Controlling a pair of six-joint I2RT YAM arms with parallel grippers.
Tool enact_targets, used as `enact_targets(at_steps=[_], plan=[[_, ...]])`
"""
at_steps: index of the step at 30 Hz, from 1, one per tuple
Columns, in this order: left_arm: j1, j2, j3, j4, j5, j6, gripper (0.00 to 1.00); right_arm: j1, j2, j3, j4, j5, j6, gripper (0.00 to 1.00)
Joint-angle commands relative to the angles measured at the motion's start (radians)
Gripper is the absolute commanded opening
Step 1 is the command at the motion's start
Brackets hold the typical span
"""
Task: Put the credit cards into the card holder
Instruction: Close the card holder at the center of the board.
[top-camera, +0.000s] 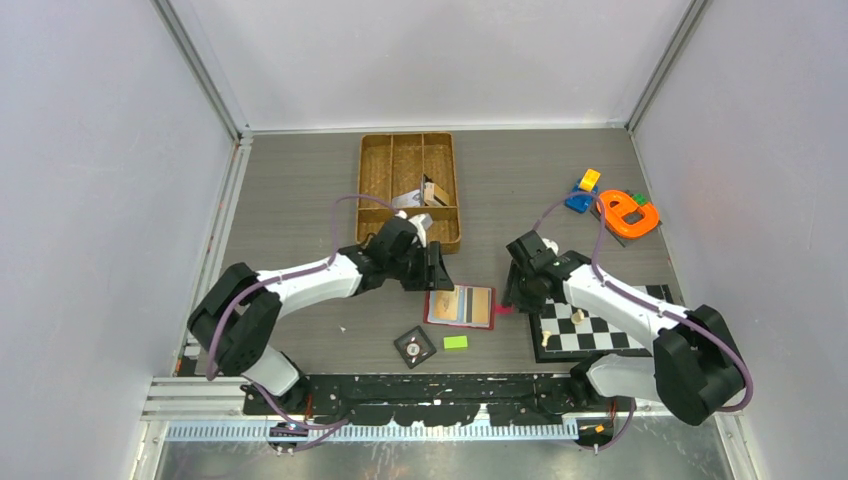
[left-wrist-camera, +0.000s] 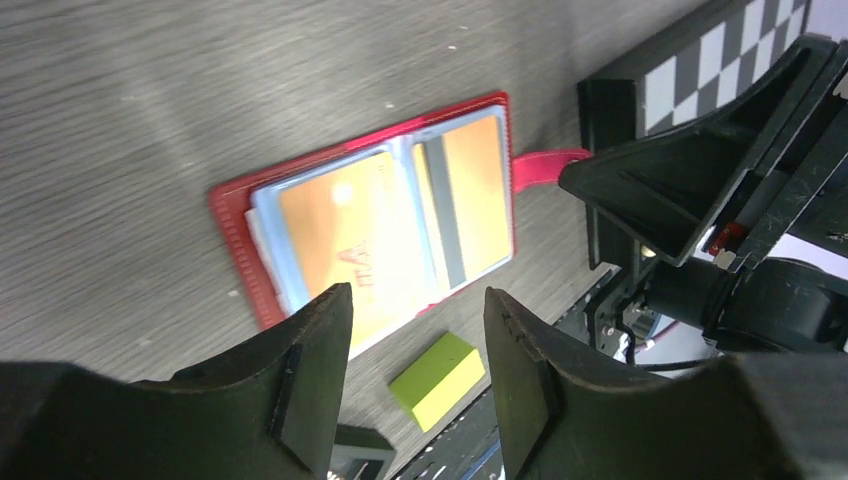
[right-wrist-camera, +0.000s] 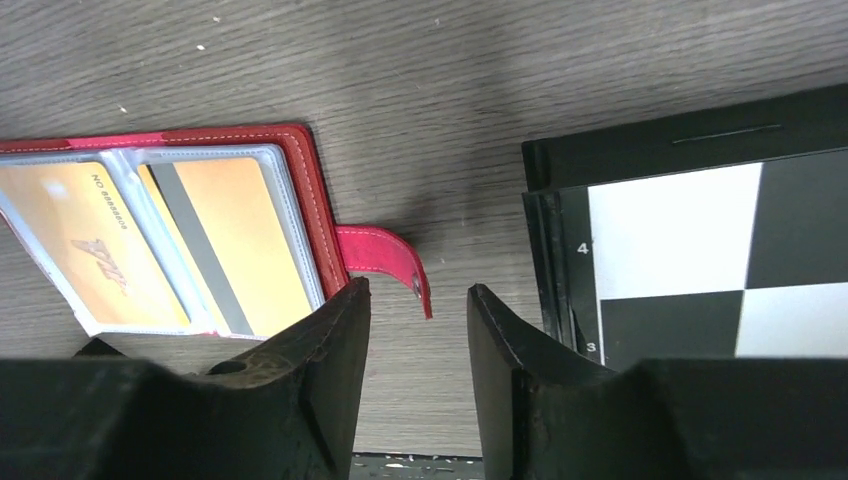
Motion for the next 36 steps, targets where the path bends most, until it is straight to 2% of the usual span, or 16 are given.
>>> enact_targets(at_steps=[1, 2, 5, 9, 15, 19, 22, 32, 36], plan=[[0.050, -0.076, -0.030, -0.069, -0.017, 0.042, 0.53, -0.001, 0.018, -0.008, 0.064, -0.026, 0.006, 0.42], [0.060, -0.086, -0.034, -0.078, -0.017, 0.046, 0.53, -0.001, 0.023, -0.004, 0.068, -0.028, 0.005, 0.37], [0.095, -0.119, -0.044, -0.110, -0.013, 0.064, 0.53, -0.001, 0.036, 0.033, 0.046, -0.025, -0.016, 0.15], [0.150, -0.158, -0.047, -0.154, -0.003, 0.091, 0.53, -0.011, 0.022, 0.139, -0.084, 0.061, -0.083, 0.01], [0.219, -0.199, -0.058, -0.187, 0.037, 0.121, 0.53, -0.029, 0.026, 0.323, -0.248, 0.134, -0.182, 0.00], [0.247, -0.209, -0.065, -0.194, 0.066, 0.134, 0.54, -0.030, 0.052, 0.407, -0.276, 0.038, -0.203, 0.00], [0.261, -0.209, -0.075, -0.188, 0.085, 0.139, 0.54, -0.007, 0.063, 0.417, -0.235, -0.067, -0.186, 0.00], [0.268, -0.201, -0.109, -0.147, 0.137, 0.118, 0.54, 0.150, 0.173, 0.342, -0.004, -0.188, -0.047, 0.03], [0.268, -0.209, -0.118, -0.133, 0.145, 0.103, 0.54, 0.226, 0.266, 0.347, 0.123, -0.254, 0.001, 0.19]])
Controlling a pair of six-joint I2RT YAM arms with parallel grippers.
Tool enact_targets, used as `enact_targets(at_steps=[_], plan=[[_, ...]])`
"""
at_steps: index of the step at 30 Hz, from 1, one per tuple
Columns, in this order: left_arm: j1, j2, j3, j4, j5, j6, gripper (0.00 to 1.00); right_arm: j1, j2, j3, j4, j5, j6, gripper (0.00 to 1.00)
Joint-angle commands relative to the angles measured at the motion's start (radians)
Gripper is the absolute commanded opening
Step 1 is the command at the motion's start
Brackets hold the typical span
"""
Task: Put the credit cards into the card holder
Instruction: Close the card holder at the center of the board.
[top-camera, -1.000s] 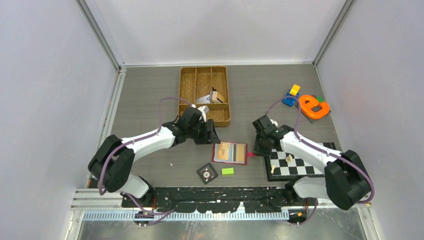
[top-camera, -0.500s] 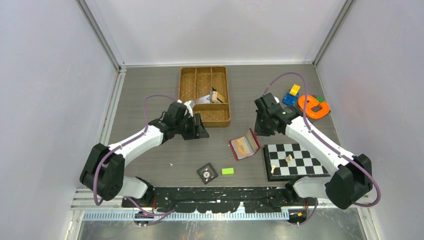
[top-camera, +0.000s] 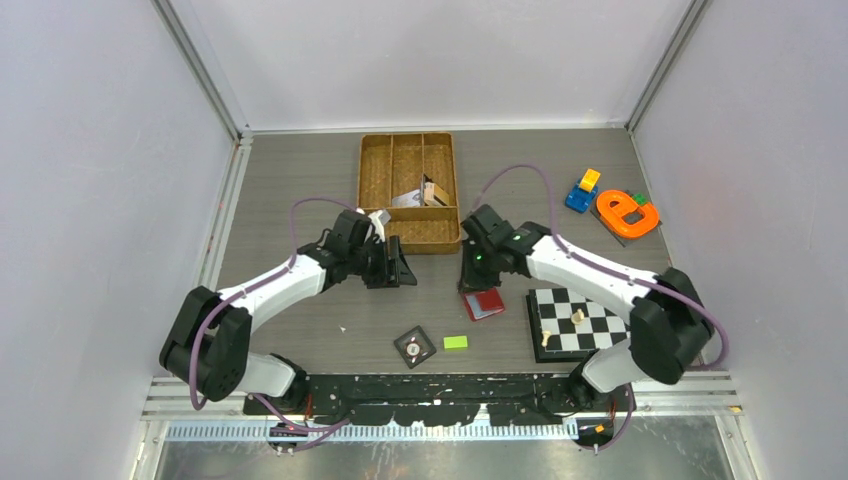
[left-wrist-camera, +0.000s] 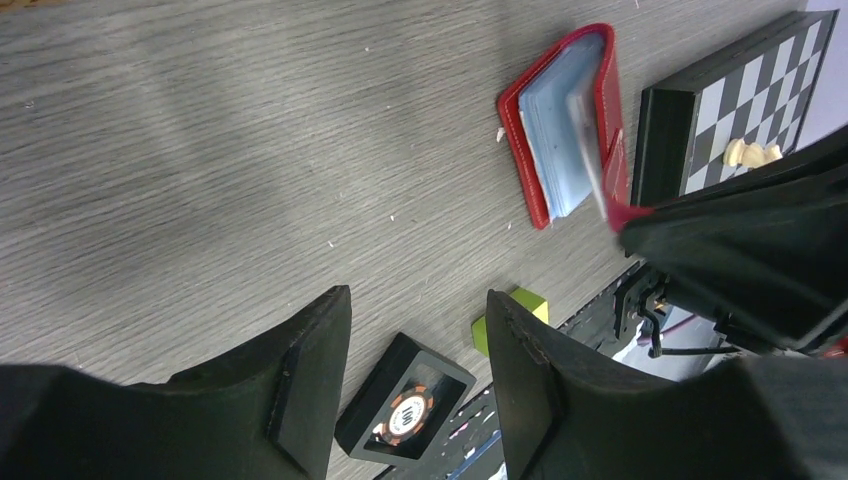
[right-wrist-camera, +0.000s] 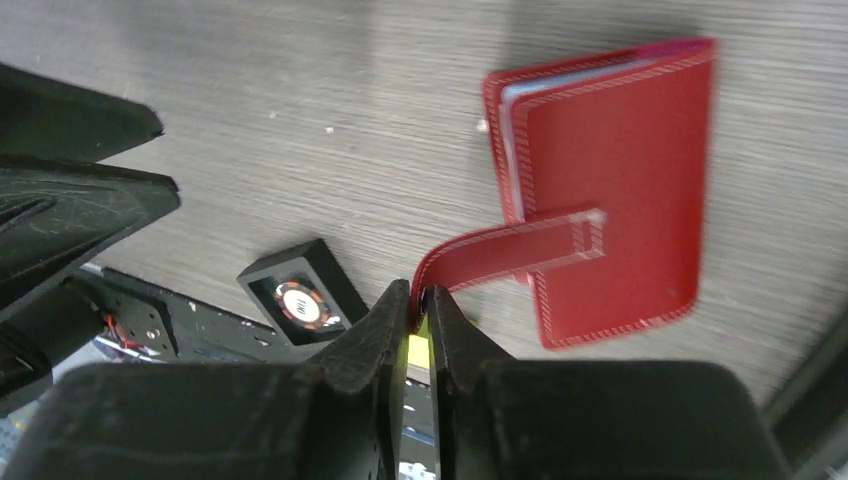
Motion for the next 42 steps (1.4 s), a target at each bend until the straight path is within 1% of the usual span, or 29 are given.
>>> enact_targets(at_steps=[1, 4, 7, 8, 11, 14, 17, 20, 22, 24, 29, 34, 37, 38, 39, 42], plan=[[0.004, -0.032, -0.011, 0.043, 0.035, -0.020, 0.54, 0.068, 0.082, 0.001, 0.187, -0.120, 0.076, 0.25], [0.004, -0.034, -0.015, 0.060, 0.041, -0.040, 0.55, 0.078, 0.095, 0.027, 0.198, -0.141, 0.061, 0.43], [0.002, -0.032, -0.009, 0.081, 0.051, -0.058, 0.56, 0.071, 0.052, 0.076, 0.122, -0.057, -0.003, 0.62], [0.000, -0.030, -0.004, 0.083, 0.050, -0.061, 0.56, 0.059, 0.037, 0.094, 0.087, -0.032, -0.030, 0.66], [-0.008, -0.024, 0.016, 0.083, 0.042, -0.070, 0.57, -0.004, -0.023, 0.136, 0.003, 0.010, -0.088, 0.69], [-0.016, -0.018, 0.032, 0.078, 0.024, -0.080, 0.58, -0.120, -0.116, 0.138, -0.039, 0.020, -0.135, 0.69], [-0.022, -0.009, 0.036, 0.077, 0.011, -0.088, 0.59, -0.232, -0.173, 0.115, -0.074, 0.058, -0.173, 0.71], [-0.035, 0.006, 0.049, 0.072, 0.006, -0.092, 0.59, -0.300, -0.174, 0.083, -0.109, 0.195, -0.200, 0.71], [-0.045, 0.016, 0.060, 0.068, -0.001, -0.093, 0.59, -0.310, -0.152, 0.055, -0.110, 0.295, -0.223, 0.71], [-0.050, 0.022, 0.066, 0.067, -0.004, -0.094, 0.59, -0.310, -0.108, 0.036, -0.102, 0.342, -0.241, 0.71], [-0.055, 0.022, 0.071, 0.063, -0.006, -0.095, 0.59, -0.313, -0.011, -0.004, -0.037, 0.330, -0.247, 0.71], [-0.057, 0.016, 0.061, 0.060, -0.012, -0.095, 0.59, -0.321, 0.014, -0.022, 0.014, 0.208, -0.238, 0.71], [-0.056, 0.013, 0.054, 0.060, -0.014, -0.096, 0.59, -0.322, 0.026, -0.039, 0.005, 0.231, -0.231, 0.69], [-0.057, 0.013, 0.052, 0.061, -0.014, -0.095, 0.59, -0.324, 0.027, -0.047, 0.005, 0.235, -0.231, 0.65], [-0.057, 0.015, 0.051, 0.061, -0.014, -0.095, 0.59, -0.323, 0.026, -0.050, 0.003, 0.233, -0.228, 0.59], [-0.057, 0.017, 0.051, 0.062, -0.009, -0.095, 0.59, -0.324, 0.007, -0.043, -0.014, 0.201, -0.216, 0.36]])
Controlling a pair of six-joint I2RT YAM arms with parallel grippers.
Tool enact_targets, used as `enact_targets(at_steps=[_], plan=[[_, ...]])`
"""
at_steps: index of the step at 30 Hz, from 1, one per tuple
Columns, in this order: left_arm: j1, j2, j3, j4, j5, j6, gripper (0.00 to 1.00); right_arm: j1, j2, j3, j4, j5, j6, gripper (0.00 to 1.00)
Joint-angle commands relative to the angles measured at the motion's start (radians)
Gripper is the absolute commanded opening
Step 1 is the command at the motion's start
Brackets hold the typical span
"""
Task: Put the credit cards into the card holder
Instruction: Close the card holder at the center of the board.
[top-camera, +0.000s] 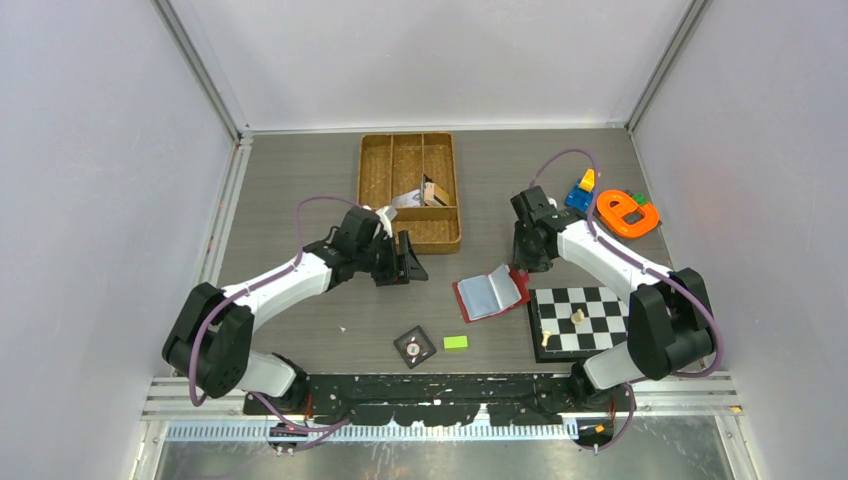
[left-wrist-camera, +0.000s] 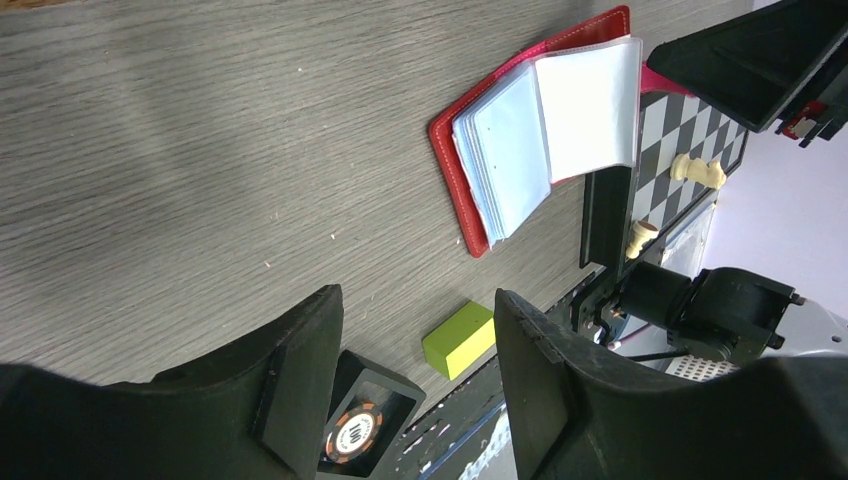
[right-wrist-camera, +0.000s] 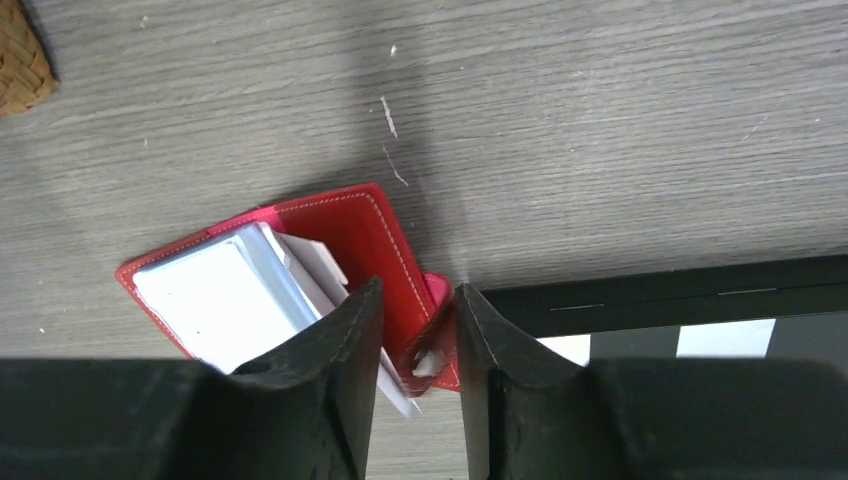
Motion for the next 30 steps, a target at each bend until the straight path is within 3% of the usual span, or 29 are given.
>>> enact_targets(at_steps=[1, 4, 5, 10, 17, 21, 30], plan=[[-0.004, -0.003, 0.015, 0.024, 0.000, 0.003, 0.59, -0.005, -0.034, 0.012, 0.001, -0.041, 0.021, 0.27], [-0.004, 0.009, 0.013, 0.038, 0.006, -0.003, 0.59, -0.003, -0.077, 0.048, -0.027, -0.116, 0.047, 0.03], [-0.005, 0.017, 0.009, 0.049, 0.012, -0.007, 0.59, -0.002, -0.096, 0.056, -0.026, -0.157, 0.060, 0.01], [-0.039, 0.086, 0.010, 0.104, 0.018, -0.017, 0.53, 0.019, -0.141, 0.057, 0.018, -0.334, 0.126, 0.01], [-0.100, 0.206, 0.016, 0.203, 0.043, -0.051, 0.45, 0.106, -0.124, 0.021, 0.111, -0.376, 0.218, 0.01], [-0.115, 0.264, 0.005, 0.265, 0.052, -0.069, 0.32, 0.149, -0.098, -0.036, 0.202, -0.422, 0.280, 0.01], [-0.122, 0.327, -0.028, 0.332, 0.042, -0.084, 0.27, 0.202, 0.045, -0.176, 0.434, -0.471, 0.383, 0.00]])
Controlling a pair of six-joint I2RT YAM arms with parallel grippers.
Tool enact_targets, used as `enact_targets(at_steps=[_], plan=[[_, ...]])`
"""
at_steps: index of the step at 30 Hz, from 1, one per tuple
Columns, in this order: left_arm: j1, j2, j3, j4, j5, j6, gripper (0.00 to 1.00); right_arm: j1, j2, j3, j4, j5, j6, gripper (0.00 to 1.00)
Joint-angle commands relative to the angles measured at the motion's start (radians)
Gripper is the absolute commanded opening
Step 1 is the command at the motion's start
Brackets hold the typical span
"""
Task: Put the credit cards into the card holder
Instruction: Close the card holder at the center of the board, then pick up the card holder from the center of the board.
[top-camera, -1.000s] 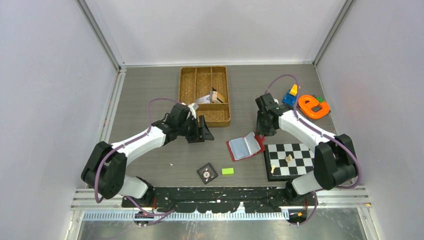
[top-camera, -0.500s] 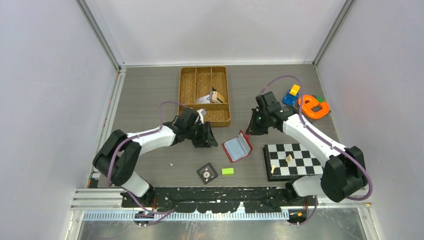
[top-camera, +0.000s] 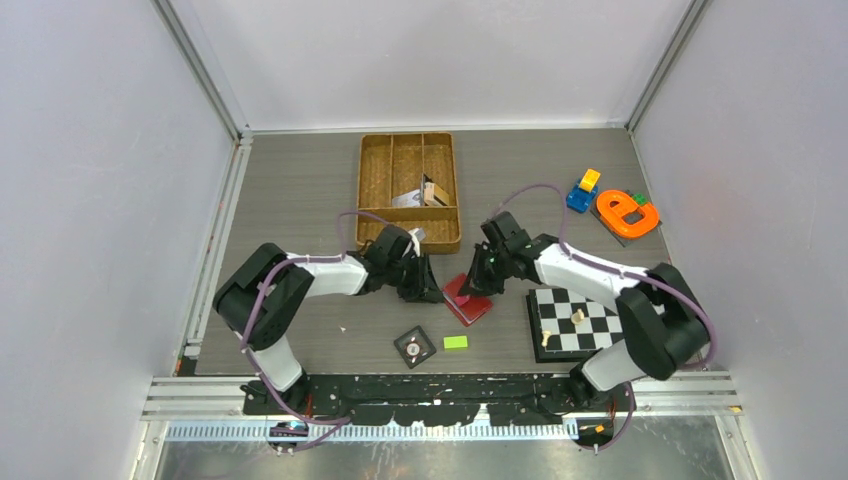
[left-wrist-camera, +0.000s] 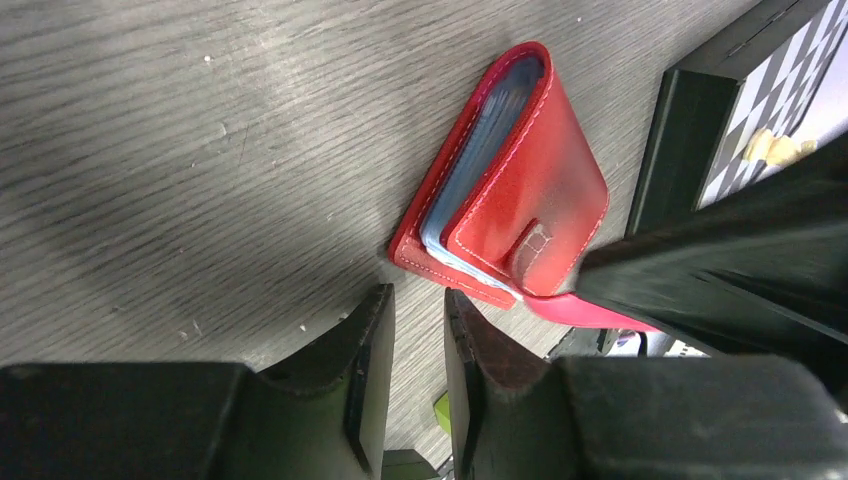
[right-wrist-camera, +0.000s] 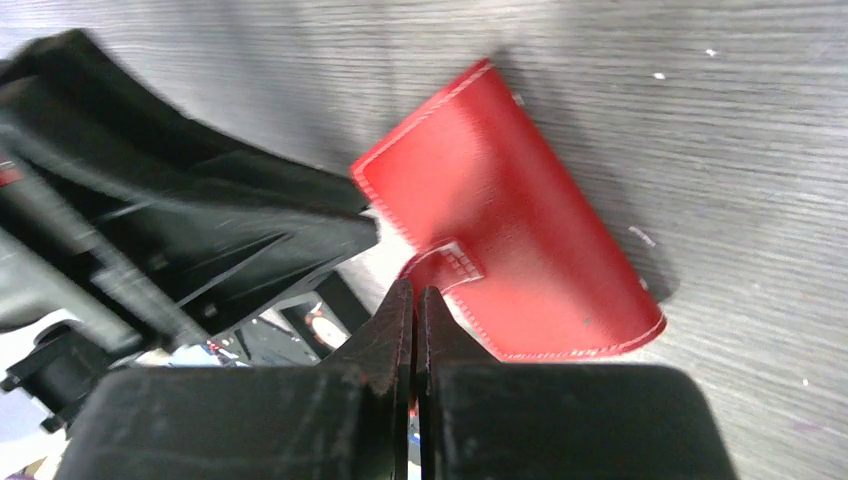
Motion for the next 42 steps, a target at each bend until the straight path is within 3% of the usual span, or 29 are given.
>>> enact_targets(at_steps=[1, 11, 17, 27, 33, 38, 42], plan=[[-0.004, 0.012, -0.024, 0.081, -0.009, -0.008, 0.27, 0.004, 0.072, -0.043, 0.140, -0.026, 0.058, 0.00], [-0.009, -0.081, -0.051, 0.103, -0.081, -0.049, 0.32, 0.005, 0.147, -0.082, 0.186, -0.013, 0.054, 0.00], [-0.018, -0.059, -0.030, 0.101, -0.109, -0.053, 0.43, 0.005, 0.144, -0.082, 0.185, -0.017, 0.049, 0.00], [-0.053, 0.015, 0.034, 0.000, -0.169, -0.017, 0.42, 0.004, 0.091, -0.063, 0.145, -0.024, 0.013, 0.02], [-0.073, 0.049, 0.090, -0.119, -0.218, 0.035, 0.33, 0.006, 0.014, 0.028, -0.003, -0.036, -0.080, 0.25], [-0.090, 0.087, 0.111, -0.137, -0.220, 0.043, 0.31, 0.004, -0.049, 0.122, -0.132, -0.002, -0.146, 0.50], [-0.097, 0.094, 0.122, -0.145, -0.218, 0.045, 0.30, -0.039, -0.082, 0.156, -0.195, 0.089, -0.172, 0.60]])
